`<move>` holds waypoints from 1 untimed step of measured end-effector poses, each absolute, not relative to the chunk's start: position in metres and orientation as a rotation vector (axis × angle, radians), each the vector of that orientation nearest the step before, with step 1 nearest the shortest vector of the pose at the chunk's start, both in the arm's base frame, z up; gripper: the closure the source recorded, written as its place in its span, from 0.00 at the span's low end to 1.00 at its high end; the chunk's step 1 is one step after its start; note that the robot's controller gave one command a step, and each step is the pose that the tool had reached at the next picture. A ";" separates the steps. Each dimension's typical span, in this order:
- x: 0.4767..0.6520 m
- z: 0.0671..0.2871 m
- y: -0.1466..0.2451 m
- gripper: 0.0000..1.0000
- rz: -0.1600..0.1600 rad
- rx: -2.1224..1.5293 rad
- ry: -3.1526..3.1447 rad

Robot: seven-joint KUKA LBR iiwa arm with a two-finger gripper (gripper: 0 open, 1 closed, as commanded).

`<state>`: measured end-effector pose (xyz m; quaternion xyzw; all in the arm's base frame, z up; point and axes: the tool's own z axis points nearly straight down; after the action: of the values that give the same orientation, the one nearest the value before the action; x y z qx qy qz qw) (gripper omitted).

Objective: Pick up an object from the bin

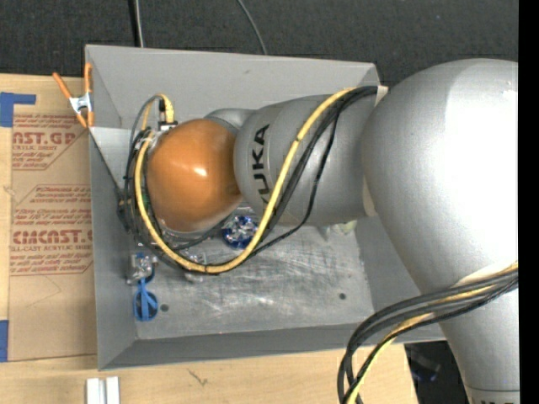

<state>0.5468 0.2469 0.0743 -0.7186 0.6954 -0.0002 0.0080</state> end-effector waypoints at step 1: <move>0.521 0.074 0.249 0.00 -0.004 -2.553 1.806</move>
Offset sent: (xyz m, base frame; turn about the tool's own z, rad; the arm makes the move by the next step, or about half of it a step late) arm -0.0280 -0.0018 -0.0043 -0.3097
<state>0.5214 0.2485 0.0740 -0.8164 0.5774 -0.0012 0.0071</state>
